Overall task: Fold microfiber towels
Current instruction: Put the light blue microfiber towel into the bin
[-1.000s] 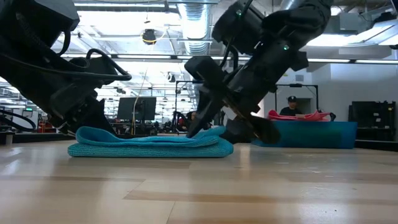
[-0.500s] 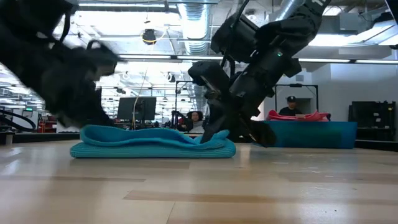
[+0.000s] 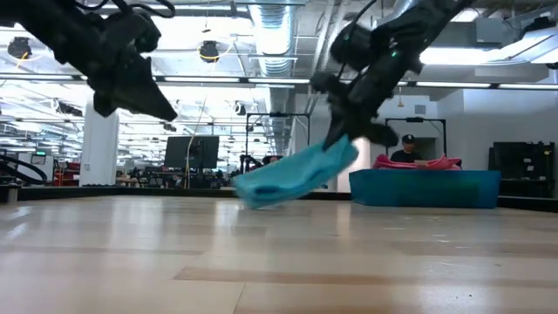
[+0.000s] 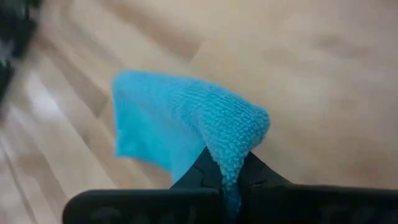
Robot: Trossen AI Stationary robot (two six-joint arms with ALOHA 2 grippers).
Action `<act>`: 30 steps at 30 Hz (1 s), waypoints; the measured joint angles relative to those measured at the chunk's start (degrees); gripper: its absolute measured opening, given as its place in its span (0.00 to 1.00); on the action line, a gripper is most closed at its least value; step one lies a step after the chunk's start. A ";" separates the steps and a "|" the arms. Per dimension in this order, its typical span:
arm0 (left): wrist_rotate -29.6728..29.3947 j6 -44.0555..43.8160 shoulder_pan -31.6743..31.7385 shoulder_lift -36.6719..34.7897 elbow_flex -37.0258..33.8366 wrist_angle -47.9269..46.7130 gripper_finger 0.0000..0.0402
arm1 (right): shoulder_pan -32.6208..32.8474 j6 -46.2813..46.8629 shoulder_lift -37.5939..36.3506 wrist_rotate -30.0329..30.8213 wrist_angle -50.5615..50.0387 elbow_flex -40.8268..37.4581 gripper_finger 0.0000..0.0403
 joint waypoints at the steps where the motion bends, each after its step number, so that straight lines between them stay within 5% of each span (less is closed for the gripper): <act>1: -0.01 0.84 0.37 -1.48 0.00 -1.16 0.00 | -1.37 -0.31 -2.03 -0.01 -1.39 -0.03 0.04; 18: 0.21 8.17 2.52 -6.11 0.02 -4.86 0.00 | -25.53 -16.19 -24.18 7.90 -32.23 0.02 0.05; 30: 0.22 8.71 2.52 -6.12 0.02 -5.34 0.00 | -41.00 -31.10 -26.01 7.92 -40.92 -0.56 0.06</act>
